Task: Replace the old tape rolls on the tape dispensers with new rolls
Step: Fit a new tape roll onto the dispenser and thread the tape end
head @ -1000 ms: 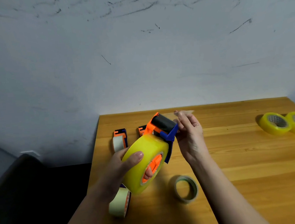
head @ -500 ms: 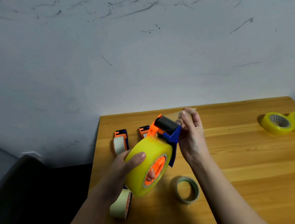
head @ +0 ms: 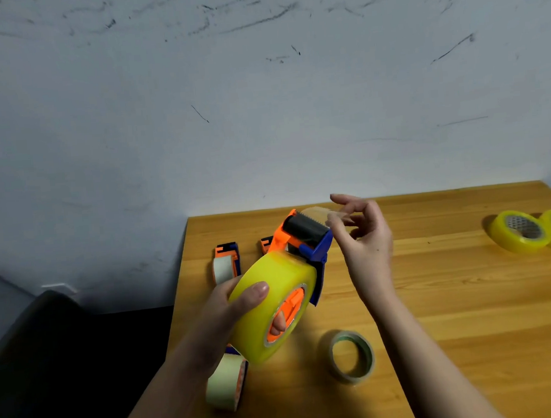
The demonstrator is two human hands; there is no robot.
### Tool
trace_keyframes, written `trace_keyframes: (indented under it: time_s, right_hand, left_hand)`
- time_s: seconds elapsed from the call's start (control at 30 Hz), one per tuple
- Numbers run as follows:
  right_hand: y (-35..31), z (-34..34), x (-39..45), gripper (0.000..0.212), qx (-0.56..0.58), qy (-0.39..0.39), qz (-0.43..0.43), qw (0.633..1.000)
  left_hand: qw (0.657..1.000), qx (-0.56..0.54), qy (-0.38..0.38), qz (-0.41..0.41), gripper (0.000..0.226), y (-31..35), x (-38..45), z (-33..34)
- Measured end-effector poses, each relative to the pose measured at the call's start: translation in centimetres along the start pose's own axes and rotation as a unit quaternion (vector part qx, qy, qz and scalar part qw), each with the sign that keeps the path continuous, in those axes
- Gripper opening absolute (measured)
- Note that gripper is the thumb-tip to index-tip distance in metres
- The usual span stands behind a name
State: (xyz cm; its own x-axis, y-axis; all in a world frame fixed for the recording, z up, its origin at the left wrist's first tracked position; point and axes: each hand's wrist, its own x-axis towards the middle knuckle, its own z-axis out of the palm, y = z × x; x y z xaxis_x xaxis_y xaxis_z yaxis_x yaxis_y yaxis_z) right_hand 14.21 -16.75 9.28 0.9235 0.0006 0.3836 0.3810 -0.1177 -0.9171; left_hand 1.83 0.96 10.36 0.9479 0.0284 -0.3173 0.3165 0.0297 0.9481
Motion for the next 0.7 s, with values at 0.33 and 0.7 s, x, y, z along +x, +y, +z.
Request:
trace_keyframes:
  time_s: [0.33,0.7]
  right_hand:
    - [-1.7,0.2,0.4,0.019,-0.227,-0.008,0.029,0.973]
    - [-2.4,-2.3,2.1,0.013,0.240,-0.202,0.397,0.862]
  left_hand:
    - [1.000,0.012,0.011,-0.005,0.075,0.2,0.2,0.1]
    - [0.999,-0.027,0.018,0.008,0.070,1.1,0.2,0.5]
